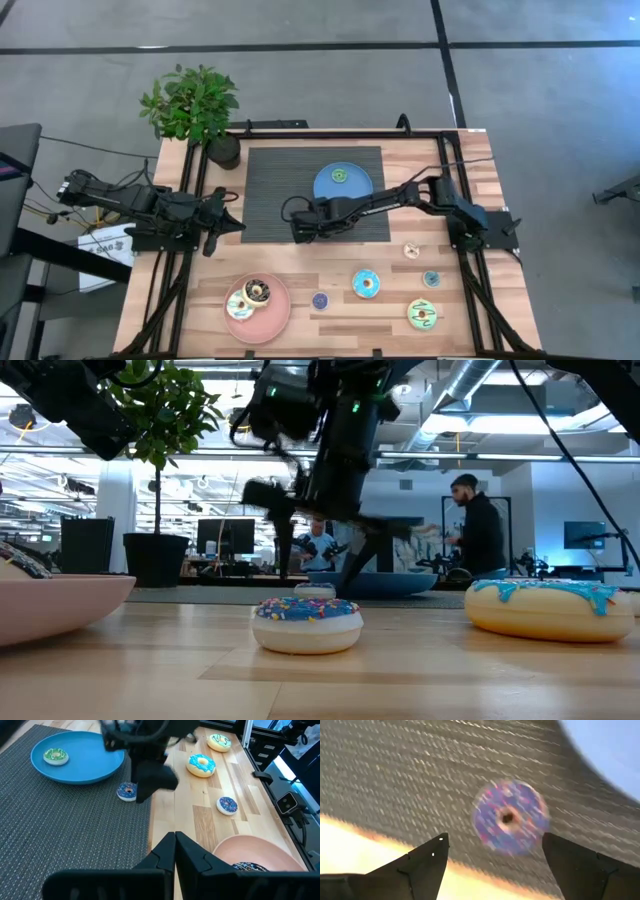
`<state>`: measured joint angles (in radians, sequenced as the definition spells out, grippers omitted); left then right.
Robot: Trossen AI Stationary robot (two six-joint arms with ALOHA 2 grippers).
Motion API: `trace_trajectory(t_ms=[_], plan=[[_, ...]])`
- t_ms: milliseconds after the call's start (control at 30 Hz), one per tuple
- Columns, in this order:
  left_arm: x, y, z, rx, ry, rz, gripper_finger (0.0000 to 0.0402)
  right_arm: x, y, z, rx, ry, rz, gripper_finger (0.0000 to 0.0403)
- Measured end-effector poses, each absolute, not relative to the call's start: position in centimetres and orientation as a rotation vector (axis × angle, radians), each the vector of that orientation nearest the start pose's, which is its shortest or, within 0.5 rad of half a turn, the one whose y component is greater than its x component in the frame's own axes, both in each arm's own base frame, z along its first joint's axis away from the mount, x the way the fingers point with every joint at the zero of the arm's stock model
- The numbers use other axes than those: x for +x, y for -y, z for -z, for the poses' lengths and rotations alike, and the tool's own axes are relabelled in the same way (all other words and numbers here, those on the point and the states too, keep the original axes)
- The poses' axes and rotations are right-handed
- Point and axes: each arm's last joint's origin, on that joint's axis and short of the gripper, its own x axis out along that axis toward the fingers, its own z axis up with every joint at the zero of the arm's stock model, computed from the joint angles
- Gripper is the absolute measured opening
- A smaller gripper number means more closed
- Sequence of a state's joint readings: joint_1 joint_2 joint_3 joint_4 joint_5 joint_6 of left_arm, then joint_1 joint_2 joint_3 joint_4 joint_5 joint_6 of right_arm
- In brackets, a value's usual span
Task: Pick & Place donuts
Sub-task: Put the top small purple donut on the blue plate
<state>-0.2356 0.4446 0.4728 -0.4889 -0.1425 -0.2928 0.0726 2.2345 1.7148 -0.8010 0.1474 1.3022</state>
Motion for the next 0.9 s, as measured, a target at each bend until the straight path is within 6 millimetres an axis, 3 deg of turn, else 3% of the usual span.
trace_trajectory(t_ms=[600, 900], plan=[[10.90, 2.20, -24.08, -0.210, -0.466, 0.023, 0.0000, 45.00, -3.35, -13.92, 0.931, -1.012, 0.931, 0.0308], [10.83, 2.19, -23.95, -0.207, -0.480, 0.021, 0.0000, 44.98, -3.30, -13.84, 0.922, -1.001, 0.946, 0.0263]])
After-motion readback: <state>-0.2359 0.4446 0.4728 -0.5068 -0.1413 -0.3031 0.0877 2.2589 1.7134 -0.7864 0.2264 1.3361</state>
